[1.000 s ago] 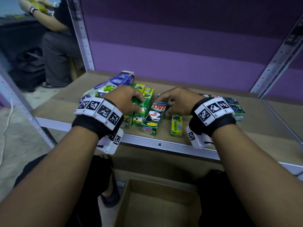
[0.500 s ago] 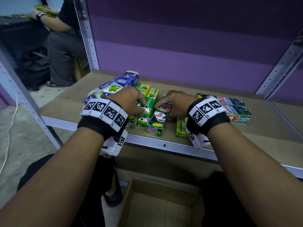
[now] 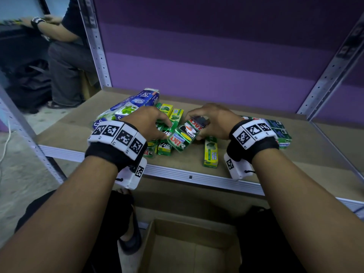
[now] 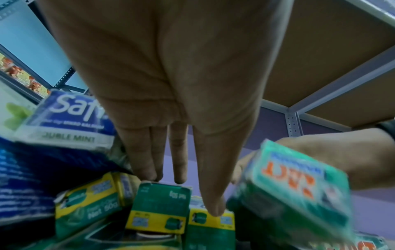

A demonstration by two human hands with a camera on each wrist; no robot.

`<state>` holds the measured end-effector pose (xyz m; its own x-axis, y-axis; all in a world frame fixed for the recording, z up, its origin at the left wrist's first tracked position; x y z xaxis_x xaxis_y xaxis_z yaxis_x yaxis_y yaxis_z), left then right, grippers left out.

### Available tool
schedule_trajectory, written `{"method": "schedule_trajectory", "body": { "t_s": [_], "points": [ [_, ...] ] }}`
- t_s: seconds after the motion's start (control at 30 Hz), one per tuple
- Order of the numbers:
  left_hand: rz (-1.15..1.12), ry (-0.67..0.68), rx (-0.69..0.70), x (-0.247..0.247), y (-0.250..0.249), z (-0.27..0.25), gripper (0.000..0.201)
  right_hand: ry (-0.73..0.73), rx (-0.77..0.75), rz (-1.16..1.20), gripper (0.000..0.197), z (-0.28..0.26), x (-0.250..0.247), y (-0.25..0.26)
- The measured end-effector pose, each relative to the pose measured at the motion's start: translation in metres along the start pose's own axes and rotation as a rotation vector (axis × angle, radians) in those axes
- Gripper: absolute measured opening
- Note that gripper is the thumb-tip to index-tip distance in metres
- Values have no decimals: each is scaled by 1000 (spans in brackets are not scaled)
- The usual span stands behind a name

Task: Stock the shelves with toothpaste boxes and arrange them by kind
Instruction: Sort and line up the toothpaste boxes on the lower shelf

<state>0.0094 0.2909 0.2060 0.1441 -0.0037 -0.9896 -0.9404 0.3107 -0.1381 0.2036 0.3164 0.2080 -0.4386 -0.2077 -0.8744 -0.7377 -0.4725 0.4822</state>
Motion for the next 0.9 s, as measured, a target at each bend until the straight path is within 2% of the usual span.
{"method": "schedule_trajectory", "body": {
  "t_s": [0.17, 0.27, 0.37, 0.43, 0.53, 0.67, 0.77, 0.9],
  "points": [
    [-69, -70, -10, -3, -1, 5, 50, -175, 46, 483, 55, -17, -20, -18],
    [-191, -173, -3, -7, -10, 9, 56, -242, 24, 631, 47, -27, -32, -19],
    [-483, -235, 36, -11, -29, 13, 59, -294, 10, 698, 45, -35, -41, -20],
    [-688, -266, 62, -14, -42, 15, 54, -294, 48, 782, 46, -41, -43, -26],
    [-861, -281, 129, -18, -60, 18, 44, -270, 101, 962, 47, -56, -46, -34],
    [-1103, -201, 175, -13, -82, 25, 44, -295, 97, 980, 48, -77, -56, -43],
    [-1139, -165, 183, -9, -97, 33, 49, -327, 100, 961, 46, -93, -64, -54],
    [-1334, -93, 156, 2, -119, 44, 48, -281, 141, 863, 56, -118, -70, -72]
  ]
}}
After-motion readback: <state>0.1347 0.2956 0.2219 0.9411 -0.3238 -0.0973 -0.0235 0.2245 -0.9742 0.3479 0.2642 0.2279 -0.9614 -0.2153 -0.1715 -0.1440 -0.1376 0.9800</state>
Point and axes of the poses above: each hand's wrist, its own z-axis towards the middle knuckle, its own x-axis out of the palm, y = z × x, the point moved 4 cm from there along z, towards the middle knuckle, and after that the axes turned 8 degrees about z, right-handed, at the moved point
